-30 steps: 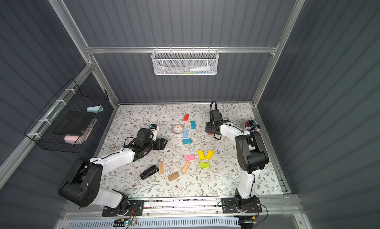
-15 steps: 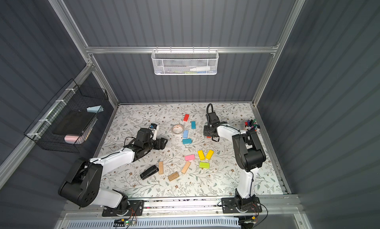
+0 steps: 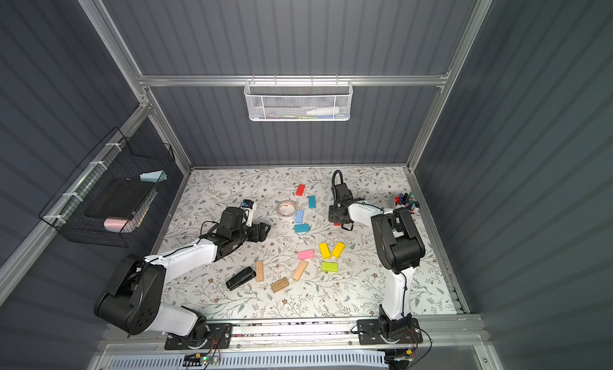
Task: Assemble the letter c with building blocks
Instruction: Place the building block at the center of the board.
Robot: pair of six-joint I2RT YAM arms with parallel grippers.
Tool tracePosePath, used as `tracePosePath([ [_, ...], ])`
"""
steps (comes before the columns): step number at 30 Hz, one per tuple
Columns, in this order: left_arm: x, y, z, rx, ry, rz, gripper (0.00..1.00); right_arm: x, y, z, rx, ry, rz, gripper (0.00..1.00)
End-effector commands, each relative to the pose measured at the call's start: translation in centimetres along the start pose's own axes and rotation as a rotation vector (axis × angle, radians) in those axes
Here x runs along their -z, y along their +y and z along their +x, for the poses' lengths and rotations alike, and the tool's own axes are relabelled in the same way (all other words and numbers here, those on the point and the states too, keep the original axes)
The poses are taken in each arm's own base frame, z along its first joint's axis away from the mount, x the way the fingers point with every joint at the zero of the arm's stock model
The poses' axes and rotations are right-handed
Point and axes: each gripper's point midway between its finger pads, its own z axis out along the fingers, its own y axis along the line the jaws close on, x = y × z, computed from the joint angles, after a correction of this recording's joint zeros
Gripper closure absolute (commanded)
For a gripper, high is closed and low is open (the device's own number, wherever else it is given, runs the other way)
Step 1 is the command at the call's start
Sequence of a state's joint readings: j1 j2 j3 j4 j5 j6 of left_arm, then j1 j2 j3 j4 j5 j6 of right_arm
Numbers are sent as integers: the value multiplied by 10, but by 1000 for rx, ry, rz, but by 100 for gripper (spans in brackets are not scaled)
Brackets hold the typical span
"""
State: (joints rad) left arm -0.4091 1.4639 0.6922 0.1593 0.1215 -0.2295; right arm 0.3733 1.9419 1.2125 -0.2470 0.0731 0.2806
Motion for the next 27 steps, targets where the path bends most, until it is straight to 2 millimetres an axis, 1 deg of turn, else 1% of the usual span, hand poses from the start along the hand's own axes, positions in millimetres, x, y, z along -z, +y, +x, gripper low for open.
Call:
tracePosePath([
  [1,2,-3,1,11,2,12,20,-1,0,1,19,2,11,56],
  [4,2,-3,1,10,0,15,19,8,2,-8,19,-24,3,45],
  [7,2,-5,2,8,2,27,20,19,8,-17,27,-47,-25,38],
  [10,3,-15,0,0,-10,84,21,27,20,-27,40,-68,-65,38],
  [14,4,-30,0,-11,-12,169,24,29,41,-40,64,-77,-127,40],
  [19,0,-38,4,-23,12,204,25,19,64,-57,65,-64,-186,40],
  [23,-2,-40,6,-30,20,213,26,7,77,-73,58,-71,-203,44],
  [27,-2,-42,6,-36,22,213,26,-7,89,-83,64,-55,-214,45],
])
